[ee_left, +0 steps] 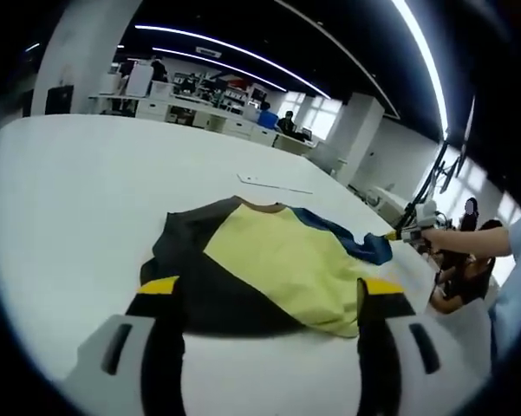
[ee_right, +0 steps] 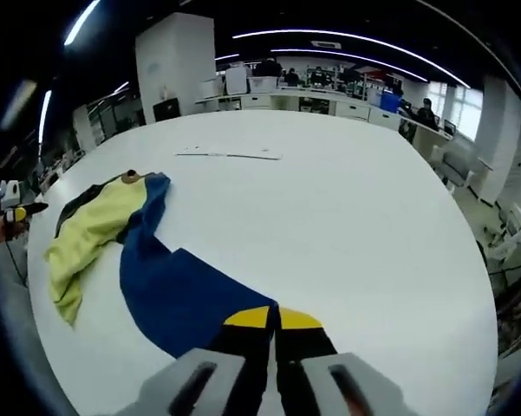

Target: Fold the garment on the visible template until the final outline fits inside the template.

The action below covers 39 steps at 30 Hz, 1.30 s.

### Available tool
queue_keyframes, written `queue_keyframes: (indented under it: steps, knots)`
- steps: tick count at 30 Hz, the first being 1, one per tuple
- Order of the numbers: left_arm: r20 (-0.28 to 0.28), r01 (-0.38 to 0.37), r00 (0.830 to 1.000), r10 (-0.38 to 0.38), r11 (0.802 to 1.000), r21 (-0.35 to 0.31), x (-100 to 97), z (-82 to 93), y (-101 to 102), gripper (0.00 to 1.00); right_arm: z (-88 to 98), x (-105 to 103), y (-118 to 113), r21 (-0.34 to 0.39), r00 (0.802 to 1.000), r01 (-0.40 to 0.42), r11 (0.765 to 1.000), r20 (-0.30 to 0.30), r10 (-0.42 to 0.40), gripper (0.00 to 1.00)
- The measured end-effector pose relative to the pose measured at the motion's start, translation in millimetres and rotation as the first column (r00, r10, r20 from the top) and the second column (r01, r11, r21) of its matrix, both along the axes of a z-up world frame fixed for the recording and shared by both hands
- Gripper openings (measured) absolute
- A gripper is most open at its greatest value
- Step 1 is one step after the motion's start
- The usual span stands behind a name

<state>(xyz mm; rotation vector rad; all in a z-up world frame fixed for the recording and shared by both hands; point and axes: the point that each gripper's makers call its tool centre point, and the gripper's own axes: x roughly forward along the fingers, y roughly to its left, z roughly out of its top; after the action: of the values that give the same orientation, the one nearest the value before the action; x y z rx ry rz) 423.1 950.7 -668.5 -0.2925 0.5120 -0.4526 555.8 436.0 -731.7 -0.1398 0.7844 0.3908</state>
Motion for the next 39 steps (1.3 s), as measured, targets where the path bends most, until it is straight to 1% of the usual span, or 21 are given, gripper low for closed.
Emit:
queue_keyframes:
  steps: [7, 20, 24, 27, 31, 32, 33, 34, 36, 39]
  knots:
    - [-0.022, -0.002, 1.000, 0.002, 1.000, 0.003, 2.8, -6.5, 0.1, 0.79, -0.7, 12.2, -23.3, -0.016, 0.999, 0.046, 0.999, -0.002, -0.046, 0.00]
    - [-0.052, 0.001, 0.999, 0.000, 1.000, 0.013, 3.1, -16.4, -0.3, 0.79, 11.9, 34.4, -66.0, -0.046, 0.993, 0.116, 0.992, 0.024, -0.115, 0.00]
    - [-0.066, 0.003, 0.998, -0.002, 1.000, 0.015, 2.6, -21.6, -0.6, 0.79, 13.8, 41.4, -77.9, -0.051, 0.990, 0.139, 0.989, 0.022, -0.138, 0.00]
    - [-0.073, 0.002, 0.997, -0.001, 1.000, 0.017, 2.4, -23.8, -0.6, 0.79, 10.5, 43.5, -80.1, -0.054, 0.989, 0.145, 0.988, 0.009, -0.145, 0.00]
    - [-0.079, 0.003, 0.997, -0.001, 1.000, 0.017, 2.3, -26.5, 0.0, 0.79, 0.6, 40.6, -79.4, -0.072, 0.989, 0.141, 0.987, -0.023, -0.143, 0.00]
    - [-0.080, 0.001, 0.997, 0.000, 1.000, 0.016, 2.0, -26.9, 0.0, 0.79, -3.7, 38.0, -79.8, -0.084, 0.989, 0.139, 0.987, -0.042, -0.143, 0.00]
    - [-0.081, 0.000, 0.997, 0.001, 1.000, 0.013, 1.7, -27.1, 0.0, 0.79, -5.9, 36.5, -80.1, -0.099, 0.990, 0.130, 0.987, -0.047, -0.135, 0.00]
    - [-0.081, -0.001, 0.997, 0.002, 1.000, 0.014, 1.3, -27.7, 0.5, 0.79, -7.4, 35.4, -80.9, -0.129, 0.993, 0.105, 0.986, -0.045, -0.112, 0.00]
    - [-0.083, -0.004, 0.997, 0.005, 1.000, 0.012, 0.0, -29.0, 1.5, 0.79, -15.1, 29.8, -84.1, -0.201, 0.995, 0.060, 0.978, -0.071, -0.075, 0.00]
    - [-0.087, -0.008, 0.996, 0.009, 1.000, 0.010, -2.5, -31.1, 2.9, 0.79, -20.3, 28.1, -81.5, -0.211, 0.995, 0.048, 0.976, -0.071, -0.064, 0.00]
